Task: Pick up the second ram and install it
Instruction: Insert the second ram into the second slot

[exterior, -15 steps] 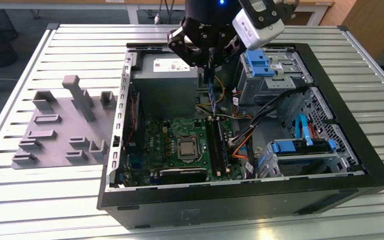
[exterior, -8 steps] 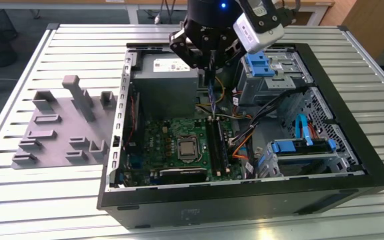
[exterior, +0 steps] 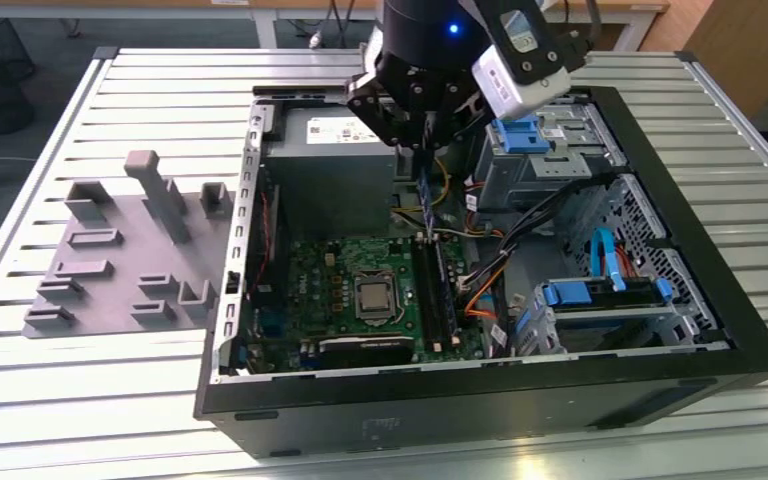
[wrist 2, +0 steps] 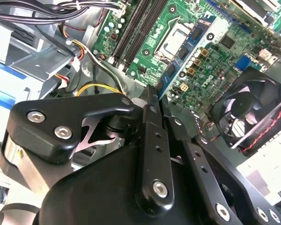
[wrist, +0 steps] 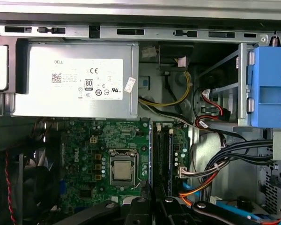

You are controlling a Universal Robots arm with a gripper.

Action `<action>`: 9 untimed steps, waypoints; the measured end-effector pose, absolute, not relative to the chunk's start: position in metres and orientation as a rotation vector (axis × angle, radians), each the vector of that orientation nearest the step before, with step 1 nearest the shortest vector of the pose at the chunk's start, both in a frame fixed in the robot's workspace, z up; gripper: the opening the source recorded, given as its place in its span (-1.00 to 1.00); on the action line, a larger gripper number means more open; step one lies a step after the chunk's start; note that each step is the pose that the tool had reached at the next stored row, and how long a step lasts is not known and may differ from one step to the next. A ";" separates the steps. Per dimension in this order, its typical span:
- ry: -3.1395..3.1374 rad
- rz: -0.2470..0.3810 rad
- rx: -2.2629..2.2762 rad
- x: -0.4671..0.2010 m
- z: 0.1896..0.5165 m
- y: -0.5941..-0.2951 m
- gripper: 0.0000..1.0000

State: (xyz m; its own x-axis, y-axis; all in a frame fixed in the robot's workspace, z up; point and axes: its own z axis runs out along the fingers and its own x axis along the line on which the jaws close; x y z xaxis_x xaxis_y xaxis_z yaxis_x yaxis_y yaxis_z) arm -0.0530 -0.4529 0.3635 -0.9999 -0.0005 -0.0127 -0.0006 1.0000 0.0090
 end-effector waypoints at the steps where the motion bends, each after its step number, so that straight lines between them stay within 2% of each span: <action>1: 3.129 0.014 0.001 -0.053 0.362 -0.453 -0.72; 9: 3.131 0.014 0.008 -0.050 0.357 -0.453 -0.72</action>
